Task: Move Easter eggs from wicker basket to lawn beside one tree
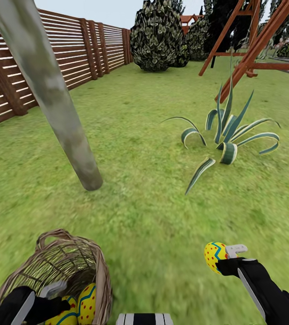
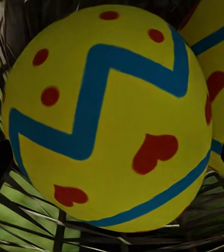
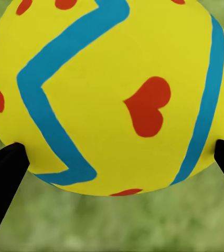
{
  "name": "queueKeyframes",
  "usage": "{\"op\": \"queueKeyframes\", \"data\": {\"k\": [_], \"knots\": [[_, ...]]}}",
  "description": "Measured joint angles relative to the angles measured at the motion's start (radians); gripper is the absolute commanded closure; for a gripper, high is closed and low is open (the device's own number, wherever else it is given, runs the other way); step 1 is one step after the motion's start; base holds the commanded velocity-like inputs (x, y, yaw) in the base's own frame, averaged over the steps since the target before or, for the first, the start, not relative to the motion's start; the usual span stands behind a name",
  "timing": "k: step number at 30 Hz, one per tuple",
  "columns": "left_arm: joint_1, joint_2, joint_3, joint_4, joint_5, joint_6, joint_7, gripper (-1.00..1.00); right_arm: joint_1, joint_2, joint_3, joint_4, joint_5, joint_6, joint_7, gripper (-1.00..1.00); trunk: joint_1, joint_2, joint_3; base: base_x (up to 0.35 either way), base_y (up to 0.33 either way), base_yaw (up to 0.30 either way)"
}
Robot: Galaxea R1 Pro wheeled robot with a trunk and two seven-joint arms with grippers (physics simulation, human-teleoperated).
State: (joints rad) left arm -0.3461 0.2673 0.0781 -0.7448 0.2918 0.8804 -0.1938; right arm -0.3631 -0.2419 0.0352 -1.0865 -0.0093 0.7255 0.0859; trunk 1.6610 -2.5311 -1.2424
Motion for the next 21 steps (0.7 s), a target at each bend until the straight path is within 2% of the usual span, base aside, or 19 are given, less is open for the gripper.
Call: {"op": "queueKeyframes", "data": {"k": [5, 20, 21], "knots": [[0.000, 0.001, 0.000, -0.001, 0.001, 0.000, -0.001, -1.00, 0.000, 0.002, 0.000, 0.000, -0.001, 0.000, 0.000, 1.00, 0.002, -0.001, -0.019, 0.000, 0.000, 0.000], [0.000, 0.000, 0.001, -0.002, 0.002, -0.001, -0.001, -1.00, 0.000, 0.002, 0.000, 0.000, -0.001, 0.000, 0.000, 1.00, 0.003, -0.002, -0.027, 0.000, 0.000, 0.000], [0.000, 0.000, 0.001, -0.002, 0.002, -0.001, -0.001, 1.00, 0.000, 0.002, 0.000, 0.000, 0.000, 0.000, 0.000, 1.00, 0.003, -0.002, -0.027, 0.000, 0.000, 0.000]]}}
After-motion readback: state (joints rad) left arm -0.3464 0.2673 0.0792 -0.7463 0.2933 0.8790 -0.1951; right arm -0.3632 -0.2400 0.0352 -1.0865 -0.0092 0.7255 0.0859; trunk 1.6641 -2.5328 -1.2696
